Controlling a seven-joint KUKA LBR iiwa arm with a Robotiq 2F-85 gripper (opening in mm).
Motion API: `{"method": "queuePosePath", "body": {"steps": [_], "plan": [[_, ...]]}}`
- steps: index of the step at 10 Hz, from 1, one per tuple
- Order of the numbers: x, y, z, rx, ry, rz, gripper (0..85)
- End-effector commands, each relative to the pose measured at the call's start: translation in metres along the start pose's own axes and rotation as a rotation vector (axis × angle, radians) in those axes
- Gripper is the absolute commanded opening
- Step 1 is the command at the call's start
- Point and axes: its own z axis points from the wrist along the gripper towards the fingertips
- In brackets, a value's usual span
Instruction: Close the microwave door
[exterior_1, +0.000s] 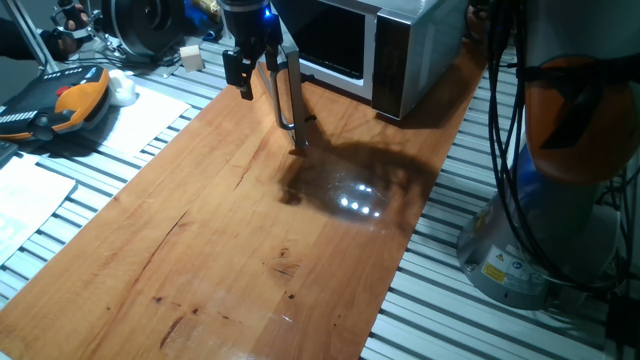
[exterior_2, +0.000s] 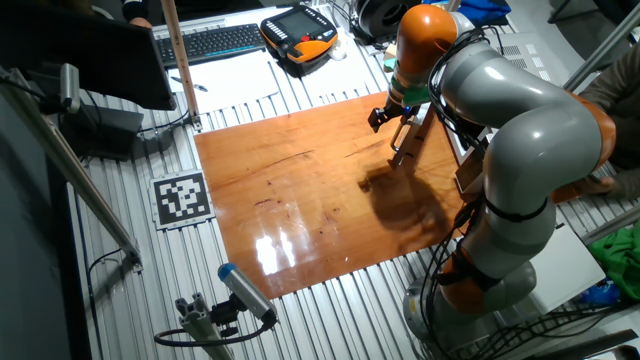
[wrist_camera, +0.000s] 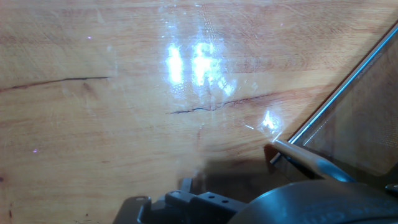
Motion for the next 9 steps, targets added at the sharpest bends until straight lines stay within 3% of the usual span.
{"method": "queuePosePath", "body": {"steps": [1,9], "plan": [[-0.0001,-0.0002,-0.0003,0.130,0.112,-0.140,0.0],[0.0000,-0.0002,-0.0002,0.127,0.113,-0.155,0.0]]}}
